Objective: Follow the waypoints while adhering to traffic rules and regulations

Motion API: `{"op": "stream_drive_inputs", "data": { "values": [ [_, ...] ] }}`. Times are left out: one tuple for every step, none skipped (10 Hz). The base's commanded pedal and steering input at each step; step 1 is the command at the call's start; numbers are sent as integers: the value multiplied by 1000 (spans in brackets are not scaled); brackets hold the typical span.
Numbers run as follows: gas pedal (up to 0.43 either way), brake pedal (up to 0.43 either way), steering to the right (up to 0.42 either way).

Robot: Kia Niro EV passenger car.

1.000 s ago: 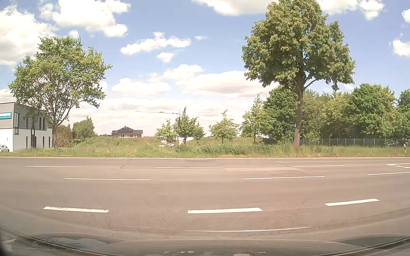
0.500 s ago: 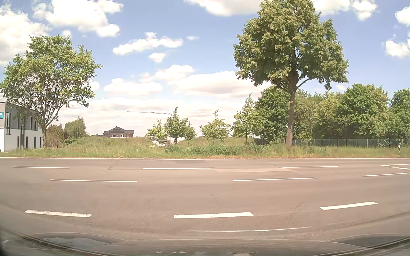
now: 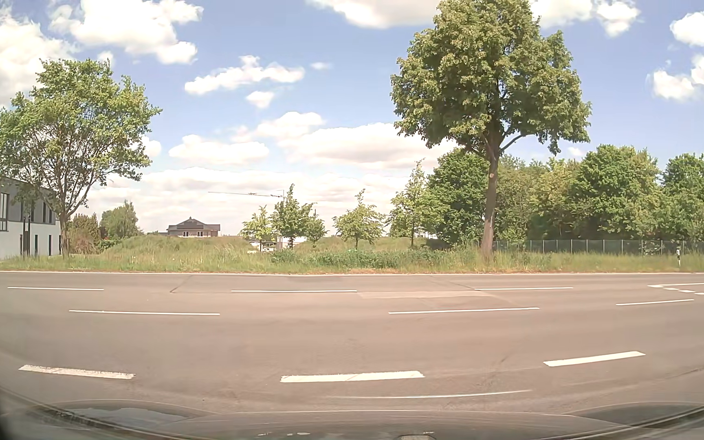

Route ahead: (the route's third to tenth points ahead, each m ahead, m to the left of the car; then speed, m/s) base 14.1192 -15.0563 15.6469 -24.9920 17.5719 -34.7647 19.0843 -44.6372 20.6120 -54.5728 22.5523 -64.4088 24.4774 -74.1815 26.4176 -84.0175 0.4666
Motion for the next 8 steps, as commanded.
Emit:
{"op": "stream_drive_inputs", "data": {
  "values": [
    [0, 146, 339],
    [0, 134, 339],
    [0, 134, 339],
    [0, 134, 339],
    [0, 134, 339],
    [0, 134, 340],
    [0, 134, 340],
    [0, 134, 339]
  ]
}}
